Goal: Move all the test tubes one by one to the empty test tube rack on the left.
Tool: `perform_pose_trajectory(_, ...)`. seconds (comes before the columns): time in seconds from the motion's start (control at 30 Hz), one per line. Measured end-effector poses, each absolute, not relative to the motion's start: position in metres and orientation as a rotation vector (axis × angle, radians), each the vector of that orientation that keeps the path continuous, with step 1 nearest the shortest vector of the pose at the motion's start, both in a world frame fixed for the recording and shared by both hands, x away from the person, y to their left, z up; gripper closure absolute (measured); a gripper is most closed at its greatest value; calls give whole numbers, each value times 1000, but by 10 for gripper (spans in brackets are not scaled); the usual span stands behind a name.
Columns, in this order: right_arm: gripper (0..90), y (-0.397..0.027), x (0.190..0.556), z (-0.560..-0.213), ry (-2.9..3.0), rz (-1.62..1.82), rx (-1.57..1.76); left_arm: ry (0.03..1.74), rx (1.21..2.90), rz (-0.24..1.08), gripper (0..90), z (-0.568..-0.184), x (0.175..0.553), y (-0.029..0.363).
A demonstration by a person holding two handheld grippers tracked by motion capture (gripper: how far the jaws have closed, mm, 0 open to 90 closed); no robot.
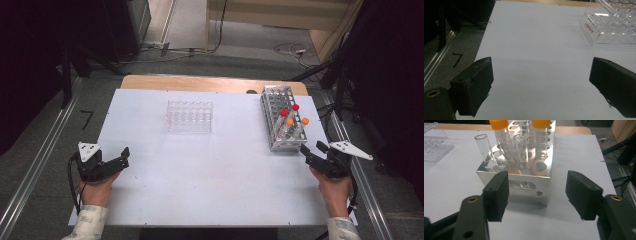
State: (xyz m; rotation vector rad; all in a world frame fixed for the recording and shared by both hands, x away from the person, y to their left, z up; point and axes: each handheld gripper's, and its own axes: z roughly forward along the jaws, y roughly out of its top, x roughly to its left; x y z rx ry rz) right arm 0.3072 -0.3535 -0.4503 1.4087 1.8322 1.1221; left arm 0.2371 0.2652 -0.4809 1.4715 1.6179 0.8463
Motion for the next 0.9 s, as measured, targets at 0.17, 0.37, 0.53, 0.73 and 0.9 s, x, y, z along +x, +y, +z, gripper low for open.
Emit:
perform_pose_trajectory(0.17, 447, -347, 314, -451, 1839, 1125, 1385, 1618, 1455, 845, 56, -480, 237, 265)
perform_pose_trajectory(0.37, 532, -339, 323, -450, 1848, 1131, 1371, 1618, 1455, 848, 56, -480, 237, 265)
perform_pose_trajectory(0.53, 580, -333, 331, -453, 1849, 1121, 1355, 1621, 1444, 851, 56, -480, 236, 265)
perform_pose_trajectory(0.73, 652, -327, 341, -455, 1837, 1108, 1350, 1623, 1440, 850, 56, -480, 236, 266)
perform_pose_trajectory(0.9, 672, -325, 345, -456, 1833, 1113, 1345, 1622, 1443, 853, 57, -480, 236, 266)
